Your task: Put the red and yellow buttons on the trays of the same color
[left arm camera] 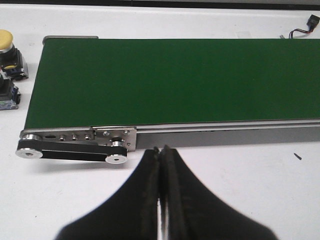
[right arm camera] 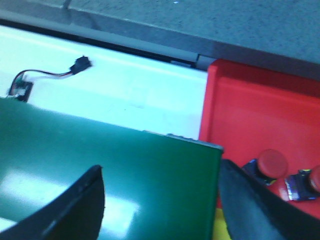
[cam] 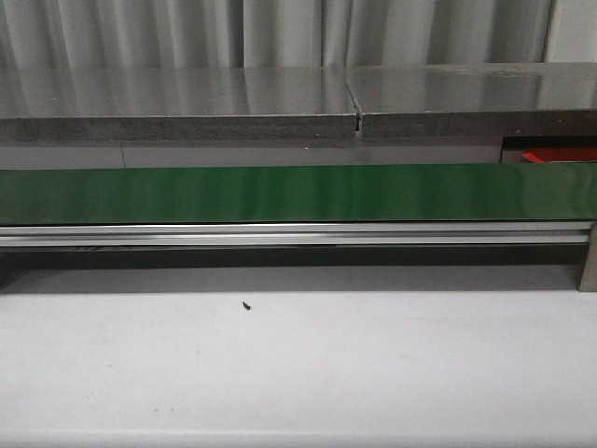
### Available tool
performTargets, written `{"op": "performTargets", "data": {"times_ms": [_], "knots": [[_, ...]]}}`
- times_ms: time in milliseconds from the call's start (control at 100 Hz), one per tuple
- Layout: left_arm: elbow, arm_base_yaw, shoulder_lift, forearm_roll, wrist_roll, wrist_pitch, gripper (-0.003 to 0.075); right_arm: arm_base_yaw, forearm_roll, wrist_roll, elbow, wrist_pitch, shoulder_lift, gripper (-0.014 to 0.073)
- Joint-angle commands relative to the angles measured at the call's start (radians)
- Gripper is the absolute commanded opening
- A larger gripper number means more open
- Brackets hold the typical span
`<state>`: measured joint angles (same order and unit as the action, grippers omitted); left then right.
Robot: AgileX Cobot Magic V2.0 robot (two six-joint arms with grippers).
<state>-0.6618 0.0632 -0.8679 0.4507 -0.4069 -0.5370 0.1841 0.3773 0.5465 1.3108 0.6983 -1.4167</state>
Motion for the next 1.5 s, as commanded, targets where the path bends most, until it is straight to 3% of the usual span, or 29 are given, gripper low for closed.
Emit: {"op": "performTargets", "data": {"times_ms": [0,80,180,350,500,750,830,920,1090,1160,1490], "knots": [[-0.027,-0.006,0.002,0.028,0.0,0.058,-0.0019,-0.057,-0.004,0.011,-0.131,-0.164,0.141,0.0488],[-0.027,-0.006,0.002,0.028,0.0,0.058,-0.0019,-0.089,-0.004,0.006,-0.253,-0.215,0.235,0.0472],[-0.027,-0.006,0.002,0.028,0.0,0.058,-0.0019,-0.099,0.0,0.004,-0.383,-0.225,0.335,0.0389],[-0.027,-0.006,0.002,0.028,0.0,0.058,-0.0019,-0.099,0.003,0.004,-0.545,-0.219,0.496,0.0148],[-0.027,-0.006,0.002,0.028,0.0,0.058,-0.0019,-0.099,0.008,0.004,-0.596,-0.195,0.597,-0.007],[-0.027,-0.006,0.002,0.01,0.008,0.083,-0.0013,-0.099,0.008,0.004,-0.598,-0.183,0.624,-0.0068],[-0.043,0.001,0.002,0.01,0.019,0.1,0.0025,-0.099,0.008,0.004,-0.598,-0.183,0.621,-0.0068],[-0.08,0.036,-0.01,0.01,0.041,0.09,0.0138,-0.099,0.008,0.004,-0.598,-0.183,0.62,-0.0068],[-0.223,0.161,-0.105,0.01,0.041,0.007,0.0452,-0.099,0.008,0.004,-0.598,-0.183,0.62,-0.0068],[-0.293,0.216,-0.169,0.01,0.041,-0.023,0.0538,-0.099,0.008,0.004,-0.598,-0.183,0.62,-0.0068],[-0.663,0.366,-0.616,0.012,0.054,-0.109,0.0546,-0.099,0.008,0.004,-0.598,-0.183,0.62,-0.0068]]}}
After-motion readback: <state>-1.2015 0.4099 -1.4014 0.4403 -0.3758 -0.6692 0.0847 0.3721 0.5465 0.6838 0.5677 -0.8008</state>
